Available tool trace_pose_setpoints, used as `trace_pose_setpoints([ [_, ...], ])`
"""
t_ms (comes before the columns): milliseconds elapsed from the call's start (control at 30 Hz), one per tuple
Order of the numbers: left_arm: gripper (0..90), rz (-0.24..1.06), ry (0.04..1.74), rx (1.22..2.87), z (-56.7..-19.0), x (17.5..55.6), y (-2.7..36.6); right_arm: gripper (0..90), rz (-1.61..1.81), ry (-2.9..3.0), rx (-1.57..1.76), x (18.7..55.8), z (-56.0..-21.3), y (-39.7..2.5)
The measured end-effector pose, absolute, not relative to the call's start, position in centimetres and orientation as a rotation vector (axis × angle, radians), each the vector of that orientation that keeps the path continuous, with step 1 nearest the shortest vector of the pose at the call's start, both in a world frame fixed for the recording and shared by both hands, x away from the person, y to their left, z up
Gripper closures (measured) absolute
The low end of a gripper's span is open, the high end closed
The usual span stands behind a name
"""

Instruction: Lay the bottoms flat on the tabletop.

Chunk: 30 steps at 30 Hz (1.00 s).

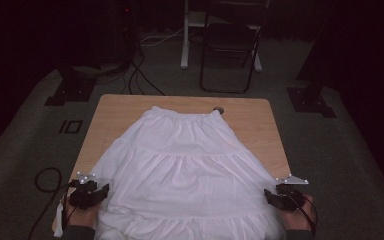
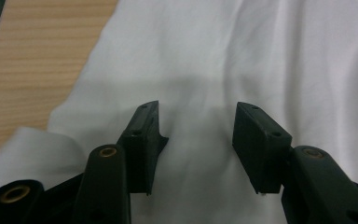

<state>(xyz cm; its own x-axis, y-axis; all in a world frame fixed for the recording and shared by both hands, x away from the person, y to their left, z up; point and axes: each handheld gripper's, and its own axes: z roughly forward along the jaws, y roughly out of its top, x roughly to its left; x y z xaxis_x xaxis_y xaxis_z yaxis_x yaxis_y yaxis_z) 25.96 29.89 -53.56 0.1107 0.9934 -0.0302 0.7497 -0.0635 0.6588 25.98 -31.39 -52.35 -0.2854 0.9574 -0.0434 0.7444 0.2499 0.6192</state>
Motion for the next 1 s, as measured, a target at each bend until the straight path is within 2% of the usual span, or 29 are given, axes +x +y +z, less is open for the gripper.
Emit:
trace_pose_setpoints([
  [100, 64.5, 0.631, 1.690, 1.881, -53.5, 25.8, 30.1, 48.1, 0.693, 2.120, 1.570, 26.2, -53.2, -31.4],
  [133, 73.8, 0.630, 1.686, 1.885, -53.5, 25.8, 30.2, 49.0, 0.704, 2.118, 1.572, 26.2, -53.3, -31.4],
  [200, 85.8, 0.629, 1.689, 1.882, -53.5, 25.6, 30.4, 51.1, 0.711, 2.120, 1.576, 26.2, -53.4, -31.3],
  [233, 88.7, 0.631, 1.691, 1.884, -53.5, 25.5, 30.7, 53.4, 0.719, 2.124, 1.578, 26.2, -53.3, -31.3],
  [433, 89.6, 0.657, 1.756, 1.851, -53.5, 23.9, 32.9, 69.7, 0.742, 2.148, 1.550, 26.0, -53.3, -30.9],
  [767, 89.4, 0.652, 1.848, 1.789, -53.3, 21.7, 34.9, 79.4, 0.752, 2.193, 1.497, 25.8, -53.3, -29.8],
  [833, 87.9, 0.648, 1.816, 1.810, -53.4, 21.9, 34.5, 84.3, 0.752, 2.182, 1.506, 25.8, -53.3, -30.0],
  [1000, 77.8, 0.646, 1.764, 1.819, -52.9, 22.9, 33.2, 86.0, 0.716, 2.143, 1.533, 26.1, -53.3, -30.6],
])
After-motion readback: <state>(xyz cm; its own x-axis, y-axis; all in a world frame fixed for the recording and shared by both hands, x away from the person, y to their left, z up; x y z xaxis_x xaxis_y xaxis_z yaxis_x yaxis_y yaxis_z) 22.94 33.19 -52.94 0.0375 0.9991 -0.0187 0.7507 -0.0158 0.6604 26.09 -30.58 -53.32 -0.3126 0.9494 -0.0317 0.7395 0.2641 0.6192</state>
